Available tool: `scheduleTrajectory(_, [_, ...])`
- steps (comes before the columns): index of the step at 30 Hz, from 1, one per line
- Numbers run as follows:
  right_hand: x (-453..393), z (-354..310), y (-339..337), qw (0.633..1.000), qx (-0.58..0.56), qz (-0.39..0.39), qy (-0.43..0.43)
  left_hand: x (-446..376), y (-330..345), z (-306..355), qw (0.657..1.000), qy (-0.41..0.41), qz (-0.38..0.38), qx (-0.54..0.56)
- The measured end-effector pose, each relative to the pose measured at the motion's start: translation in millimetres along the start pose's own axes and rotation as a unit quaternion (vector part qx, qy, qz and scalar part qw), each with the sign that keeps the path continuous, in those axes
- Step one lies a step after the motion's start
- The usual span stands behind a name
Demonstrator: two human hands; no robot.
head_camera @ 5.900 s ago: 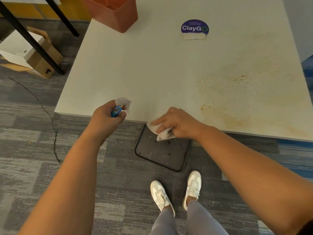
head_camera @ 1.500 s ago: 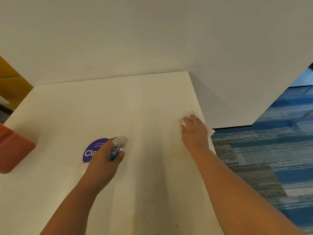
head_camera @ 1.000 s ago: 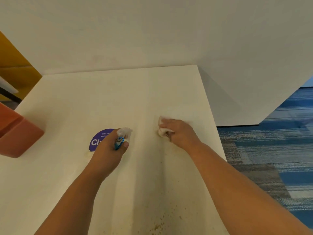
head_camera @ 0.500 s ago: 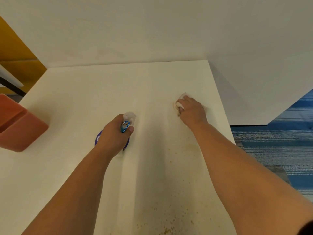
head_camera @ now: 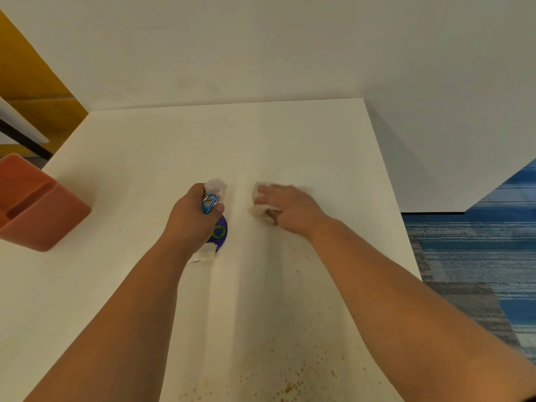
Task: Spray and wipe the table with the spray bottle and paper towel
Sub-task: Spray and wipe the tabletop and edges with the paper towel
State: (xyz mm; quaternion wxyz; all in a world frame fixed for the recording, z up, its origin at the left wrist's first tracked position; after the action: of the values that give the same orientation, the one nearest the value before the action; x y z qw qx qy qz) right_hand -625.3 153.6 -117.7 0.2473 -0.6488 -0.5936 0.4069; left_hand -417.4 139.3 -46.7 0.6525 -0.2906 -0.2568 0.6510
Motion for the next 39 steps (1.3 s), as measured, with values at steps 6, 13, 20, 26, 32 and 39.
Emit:
scheduleTrajectory(6, [31, -4, -33, 0.989, -0.105, 0.057, 0.085, 5, -11, -5, 1.0, -0.005, -0.001, 0.006])
scheduleTrajectory(13, [-16, 14, -10, 0.983, 0.098, 0.147, 0.058, 4, -19, -22, 0.999, -0.025, 0.017, 0.021])
scheduleTrajectory(20, [-41, -31, 27, 0.997, 0.054, 0.043, -0.036, -2, -28, -35, 0.999, -0.032, 0.038, 0.012])
scheduleTrajectory(26, [5, 1, 4, 0.992, -0.003, 0.112, -0.061, -4, -32, -32, 0.999, -0.037, 0.032, 0.015])
scheduleTrajectory(32, [-44, 7, 16, 0.988, 0.106, 0.102, 0.039, 1, -37, -36, 0.999, -0.029, 0.038, 0.011])
scheduleTrajectory(39, [-11, -28, 25, 0.997, 0.012, 0.057, -0.056, 3, -30, -29, 0.999, -0.027, 0.034, 0.018])
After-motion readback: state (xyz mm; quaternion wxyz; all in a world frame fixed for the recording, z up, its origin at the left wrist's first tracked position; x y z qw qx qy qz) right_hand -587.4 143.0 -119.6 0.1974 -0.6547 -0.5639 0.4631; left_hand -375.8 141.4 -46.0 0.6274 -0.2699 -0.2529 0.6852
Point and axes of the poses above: each hand's wrist, its own x-axis away from the middle knuckle, its own y-axis out of the palm, z = x × y, the point moved 2 cm from there along -x, towards the middle knuckle, and after that the axes turned 13 degrees about z, right-handed, at the moved point
